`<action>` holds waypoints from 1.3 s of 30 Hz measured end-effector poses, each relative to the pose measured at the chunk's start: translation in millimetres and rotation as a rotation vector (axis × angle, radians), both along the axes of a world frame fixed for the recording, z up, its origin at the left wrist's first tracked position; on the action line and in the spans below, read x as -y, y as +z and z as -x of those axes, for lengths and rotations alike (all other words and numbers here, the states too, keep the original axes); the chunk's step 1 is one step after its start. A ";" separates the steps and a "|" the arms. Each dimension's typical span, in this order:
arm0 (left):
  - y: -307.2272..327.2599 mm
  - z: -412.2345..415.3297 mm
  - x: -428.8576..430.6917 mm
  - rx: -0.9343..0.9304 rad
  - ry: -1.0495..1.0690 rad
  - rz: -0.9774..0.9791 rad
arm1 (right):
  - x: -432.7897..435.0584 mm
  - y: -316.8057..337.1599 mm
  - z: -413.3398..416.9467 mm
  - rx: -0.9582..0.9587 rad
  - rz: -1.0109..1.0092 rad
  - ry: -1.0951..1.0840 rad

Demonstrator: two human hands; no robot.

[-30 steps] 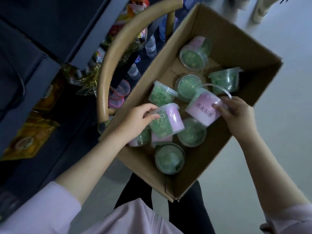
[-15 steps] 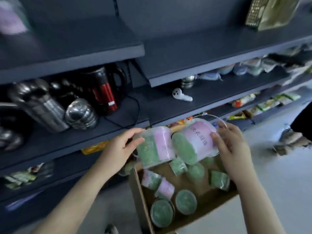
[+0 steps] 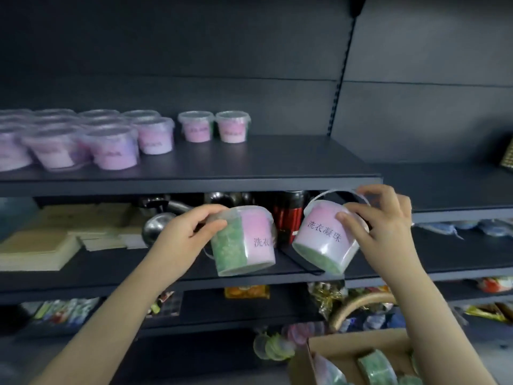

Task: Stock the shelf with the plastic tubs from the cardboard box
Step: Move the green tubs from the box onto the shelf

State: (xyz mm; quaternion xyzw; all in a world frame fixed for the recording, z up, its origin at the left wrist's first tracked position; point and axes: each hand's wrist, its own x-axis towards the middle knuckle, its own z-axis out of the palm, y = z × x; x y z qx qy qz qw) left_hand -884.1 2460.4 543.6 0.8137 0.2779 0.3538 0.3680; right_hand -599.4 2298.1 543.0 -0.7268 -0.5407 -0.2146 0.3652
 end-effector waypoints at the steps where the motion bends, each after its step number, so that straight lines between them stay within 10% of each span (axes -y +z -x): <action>1: 4.2 15.8 -8.3 0.007 0.016 -0.011 | -11.4 5.5 14.8 0.010 -0.012 0.012; 16: 56.8 87.2 -94.7 0.121 0.015 -0.157 | -109.5 65.9 98.1 -0.048 -0.163 0.152; 39: 53.6 -159.5 -282.2 -0.031 -0.127 -0.280 | -267.1 53.8 -121.4 0.017 0.000 0.207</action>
